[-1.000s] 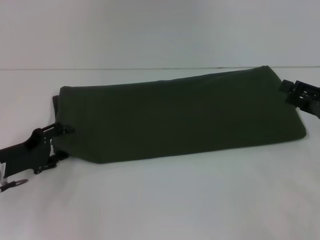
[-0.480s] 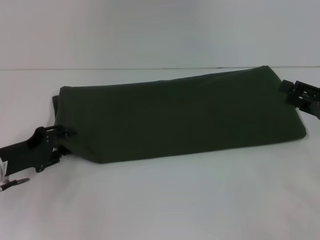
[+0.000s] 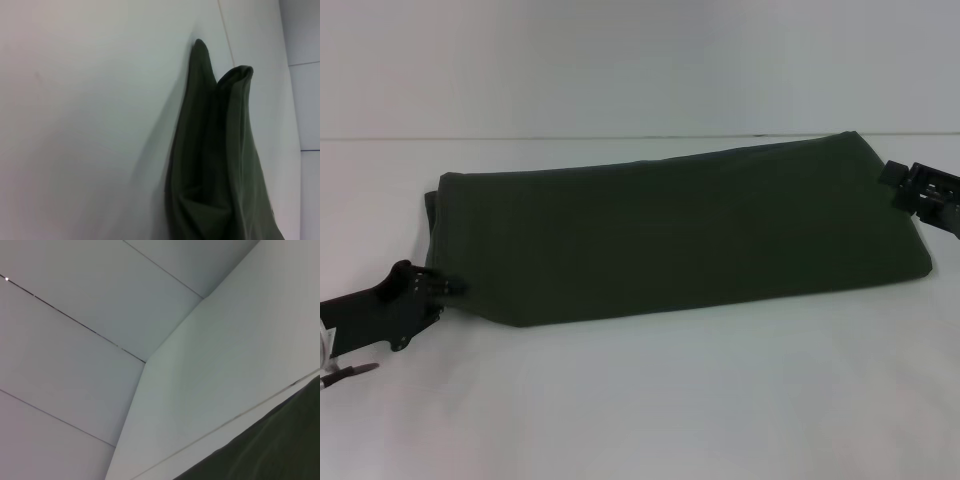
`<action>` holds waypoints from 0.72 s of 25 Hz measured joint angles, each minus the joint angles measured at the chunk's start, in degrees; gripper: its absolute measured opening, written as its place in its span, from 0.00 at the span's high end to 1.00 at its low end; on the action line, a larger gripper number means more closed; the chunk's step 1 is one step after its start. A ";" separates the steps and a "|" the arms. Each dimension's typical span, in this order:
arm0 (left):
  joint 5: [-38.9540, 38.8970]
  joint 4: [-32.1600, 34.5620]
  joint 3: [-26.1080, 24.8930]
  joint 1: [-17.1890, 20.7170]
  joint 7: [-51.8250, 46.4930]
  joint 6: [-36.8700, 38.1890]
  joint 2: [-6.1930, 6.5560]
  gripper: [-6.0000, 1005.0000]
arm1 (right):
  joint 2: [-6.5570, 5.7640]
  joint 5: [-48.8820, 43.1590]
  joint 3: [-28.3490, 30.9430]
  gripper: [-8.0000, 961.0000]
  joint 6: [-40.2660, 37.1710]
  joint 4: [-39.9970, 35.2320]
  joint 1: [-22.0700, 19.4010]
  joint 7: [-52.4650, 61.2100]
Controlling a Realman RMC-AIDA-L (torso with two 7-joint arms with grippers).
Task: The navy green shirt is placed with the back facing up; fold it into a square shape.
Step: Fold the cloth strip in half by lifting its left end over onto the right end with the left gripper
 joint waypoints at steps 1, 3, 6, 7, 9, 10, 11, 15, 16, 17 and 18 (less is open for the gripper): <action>0.00 0.01 -0.06 0.02 0.29 0.24 0.00 0.67 | 0.00 0.00 0.00 0.29 0.00 0.01 -0.03 0.00; 0.00 0.02 -0.14 0.03 0.64 0.51 0.00 0.72 | 0.01 0.00 0.00 0.29 0.00 0.03 -0.08 0.00; 0.01 0.28 -0.33 0.12 3.09 2.26 0.30 0.82 | -0.02 -0.03 0.00 0.29 -0.05 0.04 -0.12 0.00; 0.02 0.47 -0.30 0.19 3.45 2.44 0.37 0.86 | -0.04 -0.03 0.00 0.29 -0.06 0.04 -0.12 0.00; 0.06 0.93 -0.14 0.42 3.93 2.60 0.42 0.94 | -0.04 -0.04 0.00 0.29 -0.07 0.05 -0.12 0.00; 0.06 1.11 -0.10 0.49 4.27 2.60 0.42 0.94 | -0.03 -0.07 0.00 0.29 -0.08 0.05 -0.12 0.00; 0.06 1.25 -0.06 0.56 4.65 2.58 0.41 0.95 | -0.02 -0.09 0.00 0.29 -0.08 0.05 -0.13 0.00; 0.10 2.55 -0.27 1.25 5.90 1.35 0.46 0.97 | -0.04 -0.10 0.00 0.29 -0.04 0.05 -0.18 0.00; 0.12 2.99 -0.31 1.45 6.09 0.97 0.51 0.97 | -0.06 -0.09 0.00 0.29 0.02 0.05 -0.20 0.00; 0.12 3.50 -0.37 1.69 6.26 0.62 0.64 0.97 | -0.07 -0.07 0.00 0.29 0.05 0.05 -0.22 0.00; 0.15 4.14 -0.44 2.04 6.40 0.29 0.78 0.97 | -0.08 -0.07 0.00 0.29 0.06 0.04 -0.24 0.01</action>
